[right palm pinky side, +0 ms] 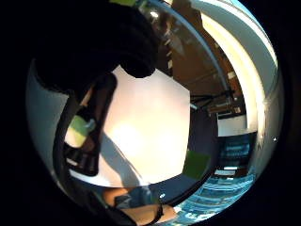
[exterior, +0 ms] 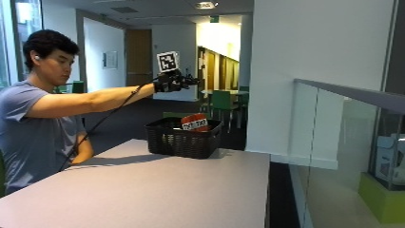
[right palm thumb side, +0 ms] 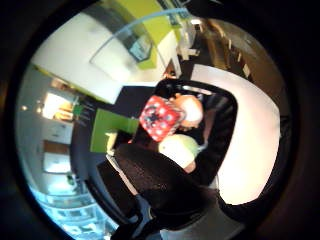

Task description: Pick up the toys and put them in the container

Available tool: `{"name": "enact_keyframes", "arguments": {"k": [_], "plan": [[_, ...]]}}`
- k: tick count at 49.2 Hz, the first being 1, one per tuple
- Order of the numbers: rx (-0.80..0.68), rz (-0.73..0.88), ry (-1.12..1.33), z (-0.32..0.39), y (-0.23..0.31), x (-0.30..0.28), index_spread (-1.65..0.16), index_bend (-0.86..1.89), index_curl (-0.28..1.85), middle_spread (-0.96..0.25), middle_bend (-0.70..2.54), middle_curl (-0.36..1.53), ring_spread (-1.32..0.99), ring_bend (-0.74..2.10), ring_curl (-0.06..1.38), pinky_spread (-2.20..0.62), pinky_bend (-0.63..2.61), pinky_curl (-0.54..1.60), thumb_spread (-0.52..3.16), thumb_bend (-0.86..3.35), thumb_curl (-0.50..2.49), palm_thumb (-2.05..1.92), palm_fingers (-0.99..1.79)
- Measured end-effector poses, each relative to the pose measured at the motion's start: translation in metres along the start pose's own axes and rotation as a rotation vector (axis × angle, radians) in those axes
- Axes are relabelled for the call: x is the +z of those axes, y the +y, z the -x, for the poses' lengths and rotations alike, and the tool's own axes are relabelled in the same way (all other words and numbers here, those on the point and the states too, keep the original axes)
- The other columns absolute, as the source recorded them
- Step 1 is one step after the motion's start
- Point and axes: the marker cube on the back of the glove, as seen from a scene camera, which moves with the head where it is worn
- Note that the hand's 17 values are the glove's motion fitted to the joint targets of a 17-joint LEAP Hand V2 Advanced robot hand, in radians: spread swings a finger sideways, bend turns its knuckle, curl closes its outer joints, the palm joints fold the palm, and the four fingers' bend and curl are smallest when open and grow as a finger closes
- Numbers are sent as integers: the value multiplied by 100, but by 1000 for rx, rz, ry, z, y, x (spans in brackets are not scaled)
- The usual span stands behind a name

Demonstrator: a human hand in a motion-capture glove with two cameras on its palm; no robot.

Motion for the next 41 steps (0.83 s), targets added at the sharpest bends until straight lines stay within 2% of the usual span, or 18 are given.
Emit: {"name": "enact_keyframes", "arguments": {"k": [3, 10, 18, 30, 41], "plan": [[-69, -2, -80, -12, 10, -10, -36, 26, 20, 7, 21, 46, 0, 54, 27, -2, 133, 39, 89, -15, 21, -21, -15], [247, -9, 236, -136, 43, -3, -36, 20, 23, 6, 18, 44, 3, 43, 24, 3, 126, 36, 90, -14, 18, -21, -12], [363, 60, 225, -220, 97, 15, -34, 14, 24, 4, 18, 42, 2, 36, 22, 4, 116, 32, 92, -13, 15, -19, -12], [422, 73, 215, -263, 131, 30, -34, 16, 26, 1, 17, 40, 2, 25, 22, 4, 101, 28, 99, -10, 13, -15, -12], [431, 35, 230, -268, 144, 24, -34, 17, 27, 1, 17, 38, 2, 19, 22, 4, 93, 27, 104, -10, 12, -14, -10]]}}
